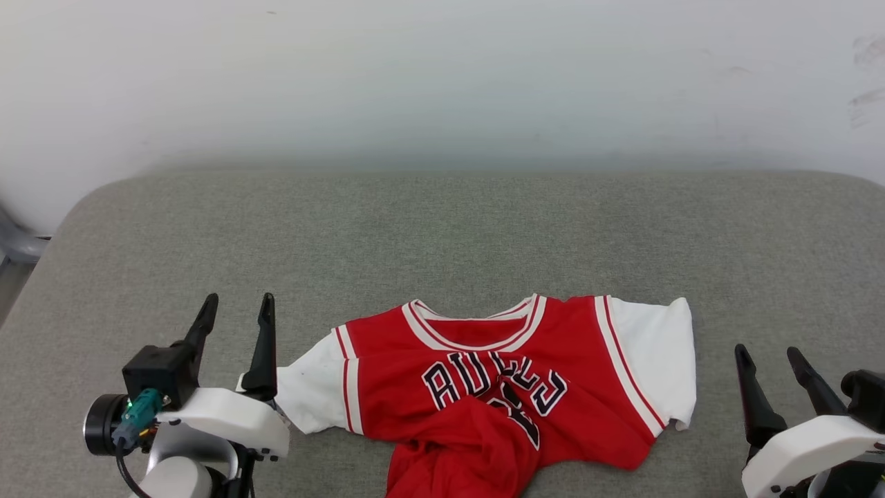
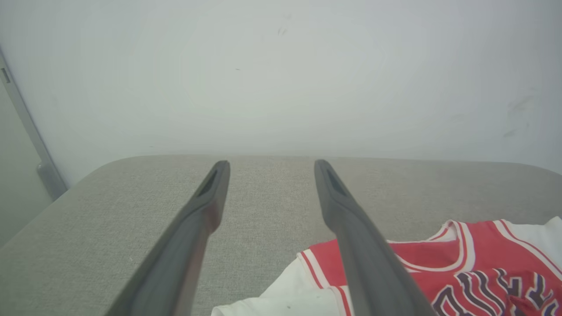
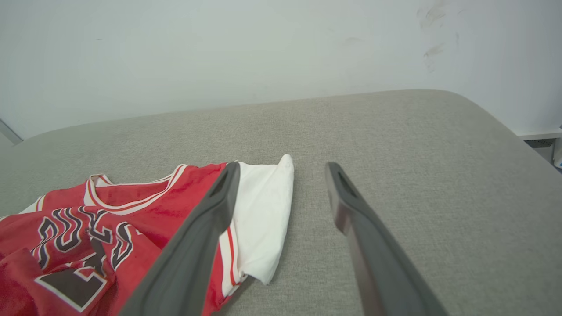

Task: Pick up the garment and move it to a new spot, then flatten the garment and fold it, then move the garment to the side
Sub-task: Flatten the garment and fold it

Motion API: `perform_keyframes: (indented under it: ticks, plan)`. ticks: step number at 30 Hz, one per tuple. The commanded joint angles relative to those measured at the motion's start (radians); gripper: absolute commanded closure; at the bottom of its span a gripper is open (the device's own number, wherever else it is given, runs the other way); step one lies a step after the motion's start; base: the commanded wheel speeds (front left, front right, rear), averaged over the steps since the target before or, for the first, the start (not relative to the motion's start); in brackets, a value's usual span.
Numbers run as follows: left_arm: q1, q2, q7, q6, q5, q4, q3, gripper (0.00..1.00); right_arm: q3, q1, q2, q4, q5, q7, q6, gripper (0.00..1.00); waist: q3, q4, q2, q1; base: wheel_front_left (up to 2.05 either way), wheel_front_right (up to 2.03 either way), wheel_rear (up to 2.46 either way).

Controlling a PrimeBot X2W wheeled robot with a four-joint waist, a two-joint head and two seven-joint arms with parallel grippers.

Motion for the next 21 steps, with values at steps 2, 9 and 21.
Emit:
perform_keyframes:
  ticks: [2, 9, 21]
  plan:
    - [0.04, -0.028, -0.006, 0.007, 0.039, -0.052, 0.013, 0.0, -0.016, -0.03, 0.001, 0.033, 0.011, 0.02, 0.0, 0.0, 0.003, 0.016, 0.0, 0.0001, 0.0, 0.0, 0.0]
    - [0.076, -0.081, -0.006, -0.001, 0.085, -0.125, 0.011, 0.0, -0.061, -0.127, -0.031, 0.166, 0.03, 0.176, 0.0, 0.0, 0.036, 0.052, 0.0, 0.0001, 0.0, 0.0, 0.0]
    - [0.026, -0.168, -0.006, -0.063, 0.137, -0.151, 0.028, 0.0, 0.0, -0.428, -0.205, 0.426, 0.088, 0.538, 0.0, 0.0, 0.173, 0.149, 0.0, 0.0001, 0.0, 0.0, 0.0]
